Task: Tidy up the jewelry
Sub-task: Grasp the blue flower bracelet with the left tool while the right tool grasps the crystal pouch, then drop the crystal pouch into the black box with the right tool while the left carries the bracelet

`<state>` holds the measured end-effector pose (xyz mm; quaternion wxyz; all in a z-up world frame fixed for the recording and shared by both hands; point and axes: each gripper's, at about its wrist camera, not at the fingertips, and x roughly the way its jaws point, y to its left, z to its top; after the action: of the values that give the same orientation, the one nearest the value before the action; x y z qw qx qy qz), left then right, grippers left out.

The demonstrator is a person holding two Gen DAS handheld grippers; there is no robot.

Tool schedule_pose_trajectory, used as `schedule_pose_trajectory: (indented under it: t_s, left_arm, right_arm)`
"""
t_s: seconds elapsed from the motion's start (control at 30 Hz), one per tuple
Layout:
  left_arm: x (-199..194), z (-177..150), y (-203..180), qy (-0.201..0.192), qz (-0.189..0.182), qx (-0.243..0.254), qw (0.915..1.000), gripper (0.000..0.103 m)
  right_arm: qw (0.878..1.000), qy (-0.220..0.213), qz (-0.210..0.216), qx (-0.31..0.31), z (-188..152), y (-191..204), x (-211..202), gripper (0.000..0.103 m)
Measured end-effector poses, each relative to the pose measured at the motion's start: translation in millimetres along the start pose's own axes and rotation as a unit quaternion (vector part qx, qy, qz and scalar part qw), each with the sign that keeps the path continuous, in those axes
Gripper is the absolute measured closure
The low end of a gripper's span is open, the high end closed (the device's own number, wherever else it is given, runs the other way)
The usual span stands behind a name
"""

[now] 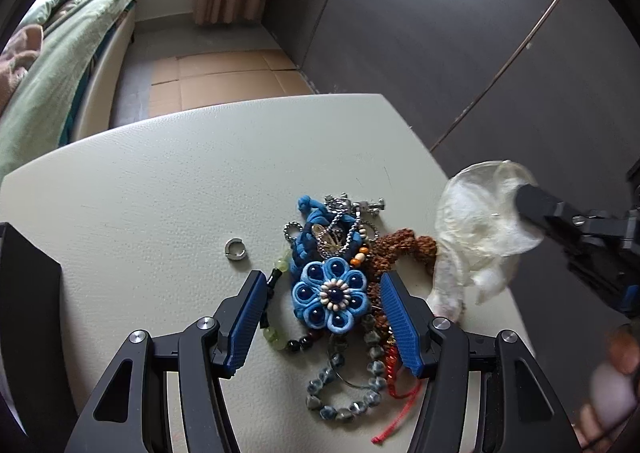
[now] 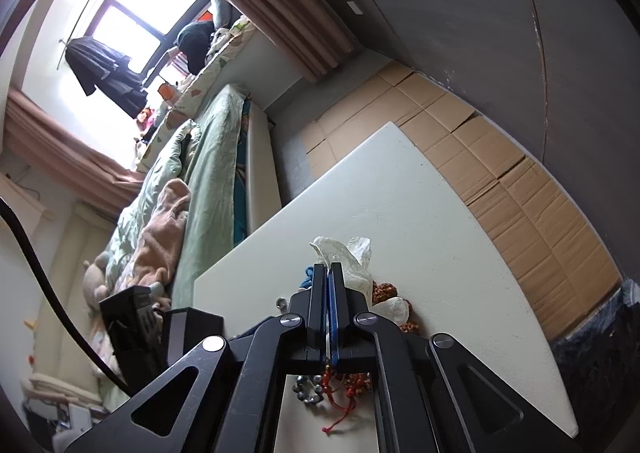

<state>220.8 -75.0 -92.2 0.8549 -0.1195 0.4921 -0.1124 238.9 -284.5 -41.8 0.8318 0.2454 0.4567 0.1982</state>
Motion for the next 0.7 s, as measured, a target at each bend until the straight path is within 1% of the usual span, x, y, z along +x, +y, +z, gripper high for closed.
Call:
schedule_pose_trajectory:
  t_s: [0.07, 0.13, 0.17, 0.2, 0.27, 0.3, 0.33, 0.57, 0.7]
  left_arm:
    - [6, -1, -1, 0.004, 0.013, 0.004, 0.9999, 0.042]
    - [6, -3, 1, -0.003, 0.005, -0.005, 1.0, 0.043]
    - [6, -3, 1, -0.003, 0.007, -0.006, 1.0, 0.051]
    - [6, -3, 1, -0.002, 0.009, -0.005, 0.9999, 0.067]
    - [6, -4, 3, 0.002, 0.01, -0.01, 0.9999, 0.068]
    - [2, -5, 5, -0.001, 0.012, -0.013, 0.9998, 0.071]
    - [1, -4, 5, -0.004, 0.013, -0.013, 0.9998, 0.071]
    - [-40, -6, 5, -0.05, 0.018, -0.006, 0.9986, 0.071]
    - [-67, -8, 13, -0.074, 0.01, -0.02, 0.997, 0.071]
  right_arm:
    - [1.0, 0.0, 0.003, 0.0, 0, -1, -1, 0.1]
    - [1.0, 0.001, 0.004, -0.001, -1, -1, -1, 0.1]
    - [1.0, 0.001, 0.004, -0.001, -1, -1, -2, 0.1]
    - [1.0, 0.002, 0.004, -0.001, -2, -1, -3, 0.1]
    - [1.0, 0.001, 0.005, -0.001, -2, 0, -4, 0.1]
    - [1.0, -0.001, 0.005, -0.001, -3, -1, -5, 0.1]
    - [1.0, -0.002, 0.005, -0.001, -4, 0, -6, 0.1]
    - [1.0, -0.009, 0.015, -0.006, -11, 4, -13, 0.1]
    - [0.999, -0.017, 0.025, -0.014, -16, 10, -17, 0.1]
